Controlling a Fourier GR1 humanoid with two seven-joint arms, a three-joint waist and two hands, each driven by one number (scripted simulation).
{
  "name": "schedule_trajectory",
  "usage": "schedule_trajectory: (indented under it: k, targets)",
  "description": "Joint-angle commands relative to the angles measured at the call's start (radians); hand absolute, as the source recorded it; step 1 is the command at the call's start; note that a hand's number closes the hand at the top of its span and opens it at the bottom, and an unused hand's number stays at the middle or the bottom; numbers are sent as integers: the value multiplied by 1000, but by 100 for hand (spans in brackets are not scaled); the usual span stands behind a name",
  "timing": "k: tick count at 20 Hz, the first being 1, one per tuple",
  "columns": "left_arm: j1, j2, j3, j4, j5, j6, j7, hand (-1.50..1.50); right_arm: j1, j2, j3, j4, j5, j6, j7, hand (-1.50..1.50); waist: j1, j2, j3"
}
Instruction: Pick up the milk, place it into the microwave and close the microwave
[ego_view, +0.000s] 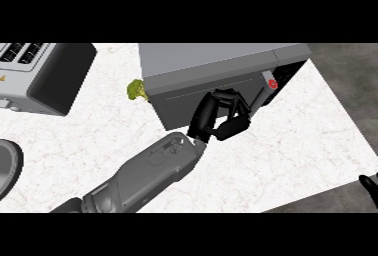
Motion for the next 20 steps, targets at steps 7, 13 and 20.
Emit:
schedule_trajectory:
  k: [7, 13, 20]
  targets:
    - [-65, 1, 63, 112, 63, 46, -83, 150, -24, -37, 9, -28, -50, 42, 16, -150, -15, 21, -1]
    - [-66, 1, 52, 120, 91, 59, -118, 150, -29, -54, 17, -37, -66, 54, 30, -150, -25, 26, -1]
    - [-67, 1, 38, 131, 117, 66, -155, 150, -48, -64, 16, -37, -68, 60, 28, -150, -33, 32, -1]
